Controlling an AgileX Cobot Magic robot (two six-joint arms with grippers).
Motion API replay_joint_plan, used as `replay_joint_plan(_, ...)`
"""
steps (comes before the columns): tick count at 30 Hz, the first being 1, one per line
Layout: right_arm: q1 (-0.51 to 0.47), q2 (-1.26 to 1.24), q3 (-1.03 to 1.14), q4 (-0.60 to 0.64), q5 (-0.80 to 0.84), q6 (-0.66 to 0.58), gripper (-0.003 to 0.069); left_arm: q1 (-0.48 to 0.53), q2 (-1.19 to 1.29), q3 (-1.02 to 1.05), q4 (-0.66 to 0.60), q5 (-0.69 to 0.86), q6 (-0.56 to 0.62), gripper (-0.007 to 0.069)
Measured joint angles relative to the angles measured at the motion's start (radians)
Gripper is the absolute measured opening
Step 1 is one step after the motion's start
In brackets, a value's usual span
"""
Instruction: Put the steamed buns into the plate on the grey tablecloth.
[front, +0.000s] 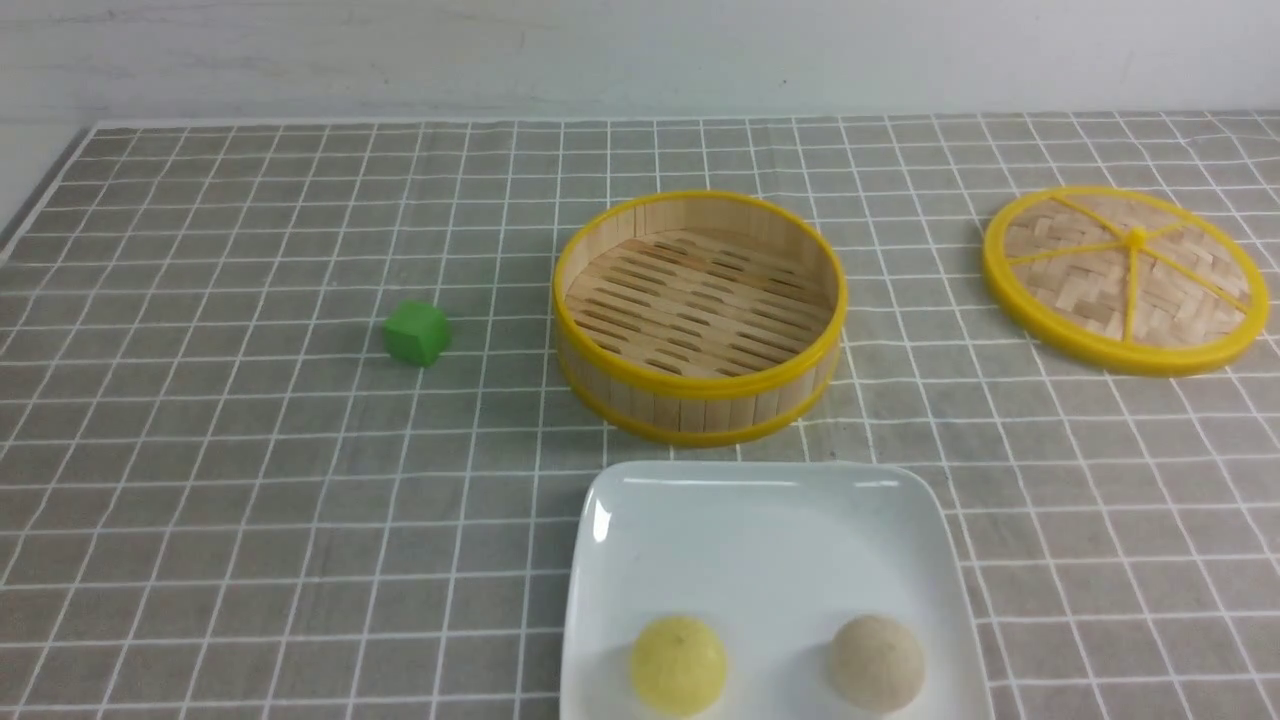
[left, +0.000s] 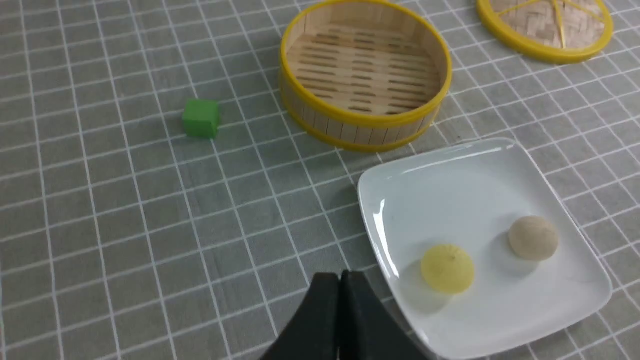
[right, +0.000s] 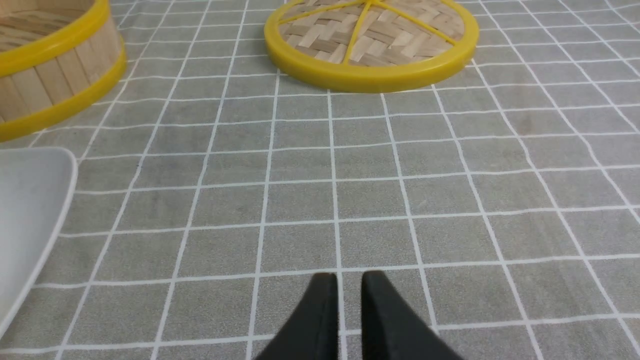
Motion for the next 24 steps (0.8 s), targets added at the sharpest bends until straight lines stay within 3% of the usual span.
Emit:
replay_joint_plan(8, -0.02, 0.0, 0.0, 0.0, 0.0, 0.0, 0.011, 0.0, -0.159, 0.201, -0.116, -0.004, -0.03, 0.0021)
replay_joint_plan(10, -0.02, 0.0, 0.0, 0.0, 0.0, 0.0, 0.0113, 0.0, -0.212, 0.284, -0.139, -0.074, -0.032, 0.0022)
replay_joint_plan(14, -0.02, 0.0, 0.0, 0.0, 0.0, 0.0, 0.0116, 0.0, -0.255, 0.446, -0.124, -0.335, -0.035, 0.0022)
replay_joint_plan(20, -0.02, 0.0, 0.0, 0.0, 0.0, 0.0, 0.0126, 0.0, -0.235, 0.633, -0.07, -0.856, -0.064, 0.0022)
replay_joint_plan(24, -0.02, 0.0, 0.0, 0.0, 0.0, 0.0, 0.0129, 0.0, -0.221, 0.688, -0.061, -0.986, -0.066, 0.0022)
